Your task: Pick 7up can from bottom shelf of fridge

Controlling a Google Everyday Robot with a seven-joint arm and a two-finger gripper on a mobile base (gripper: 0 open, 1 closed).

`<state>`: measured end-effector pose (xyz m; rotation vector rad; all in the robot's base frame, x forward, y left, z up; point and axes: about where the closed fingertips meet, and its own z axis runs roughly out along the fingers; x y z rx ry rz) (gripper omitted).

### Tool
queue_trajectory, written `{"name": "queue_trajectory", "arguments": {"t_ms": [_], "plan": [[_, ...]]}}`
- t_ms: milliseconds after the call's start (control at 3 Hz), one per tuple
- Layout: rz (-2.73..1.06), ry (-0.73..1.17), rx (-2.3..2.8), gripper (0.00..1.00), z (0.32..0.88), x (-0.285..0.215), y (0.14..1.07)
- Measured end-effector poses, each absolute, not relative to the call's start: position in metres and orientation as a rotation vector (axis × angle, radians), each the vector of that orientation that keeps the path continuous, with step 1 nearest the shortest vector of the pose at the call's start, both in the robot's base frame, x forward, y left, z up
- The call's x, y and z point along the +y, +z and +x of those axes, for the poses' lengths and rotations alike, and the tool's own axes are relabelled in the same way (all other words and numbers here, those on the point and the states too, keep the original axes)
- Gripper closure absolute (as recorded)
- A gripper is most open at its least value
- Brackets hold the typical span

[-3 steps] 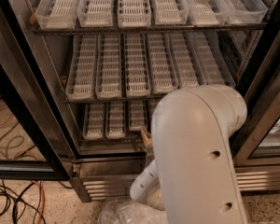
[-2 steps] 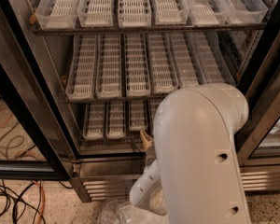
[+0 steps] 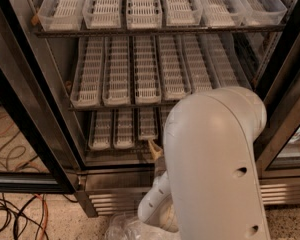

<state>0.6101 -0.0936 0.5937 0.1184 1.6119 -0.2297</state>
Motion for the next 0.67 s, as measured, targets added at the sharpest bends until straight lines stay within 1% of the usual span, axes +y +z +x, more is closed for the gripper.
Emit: {"name": "queue_trajectory", "arguments": {"t_ms": [667], "plan": [[0.077, -0.273, 1.554, 0.0, 0.6277, -0.0967, 0.6138]]}}
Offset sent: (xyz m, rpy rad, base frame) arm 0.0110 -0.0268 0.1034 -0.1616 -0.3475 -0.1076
